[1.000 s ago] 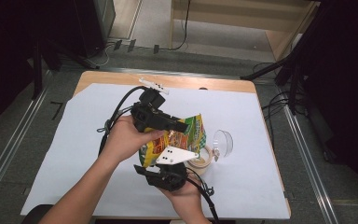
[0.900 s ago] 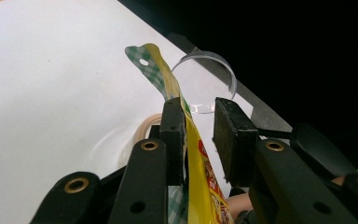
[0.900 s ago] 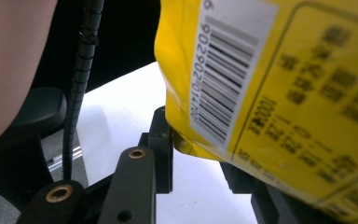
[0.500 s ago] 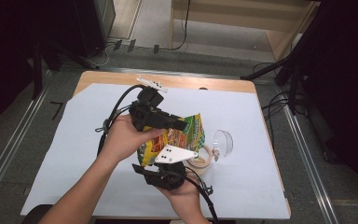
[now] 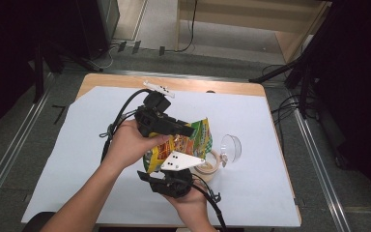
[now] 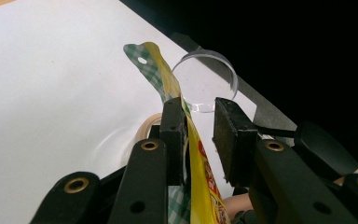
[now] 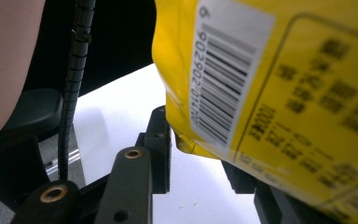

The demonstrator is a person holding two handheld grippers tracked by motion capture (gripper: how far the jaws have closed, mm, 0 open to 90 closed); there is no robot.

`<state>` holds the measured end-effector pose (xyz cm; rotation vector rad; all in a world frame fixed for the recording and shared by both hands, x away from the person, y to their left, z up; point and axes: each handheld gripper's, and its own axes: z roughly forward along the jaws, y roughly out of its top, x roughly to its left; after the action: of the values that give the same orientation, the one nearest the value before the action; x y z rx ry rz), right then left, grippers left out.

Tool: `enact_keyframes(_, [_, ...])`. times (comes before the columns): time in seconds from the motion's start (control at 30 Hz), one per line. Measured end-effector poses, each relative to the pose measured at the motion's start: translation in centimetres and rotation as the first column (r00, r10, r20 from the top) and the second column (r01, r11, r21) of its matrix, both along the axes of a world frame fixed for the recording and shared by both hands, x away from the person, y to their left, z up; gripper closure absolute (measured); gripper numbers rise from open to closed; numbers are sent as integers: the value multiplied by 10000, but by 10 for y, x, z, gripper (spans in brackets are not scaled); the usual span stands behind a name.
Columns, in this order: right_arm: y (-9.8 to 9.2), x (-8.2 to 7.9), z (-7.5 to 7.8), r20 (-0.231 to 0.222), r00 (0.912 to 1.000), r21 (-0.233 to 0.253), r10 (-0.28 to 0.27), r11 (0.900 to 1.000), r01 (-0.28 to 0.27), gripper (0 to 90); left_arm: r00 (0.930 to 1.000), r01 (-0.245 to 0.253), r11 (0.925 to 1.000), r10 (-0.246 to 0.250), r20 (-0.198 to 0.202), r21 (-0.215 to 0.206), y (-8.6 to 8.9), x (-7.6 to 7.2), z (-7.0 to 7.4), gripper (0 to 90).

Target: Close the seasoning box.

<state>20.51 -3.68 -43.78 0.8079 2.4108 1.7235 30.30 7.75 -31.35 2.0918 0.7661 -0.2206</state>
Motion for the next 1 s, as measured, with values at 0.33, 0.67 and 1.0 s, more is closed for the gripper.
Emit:
enact_keyframes(0.33, [-2,-1,5,-91,10000,140,28,9999,-27,699,10000,14,10000,-13,-87,36,-2,5,1,740])
enact_keyframes(0.67, [-4,6,1,-248,9996,65,-157,9999,158,675,9999,-19,10000,20,-156,60,-5,11,-5,741])
enact_keyframes(1.0, [-7,8,-4,-524,9984,109,-224,9997,230,683,9999,44,9996,-41,-137,264,-10,11,-6,739])
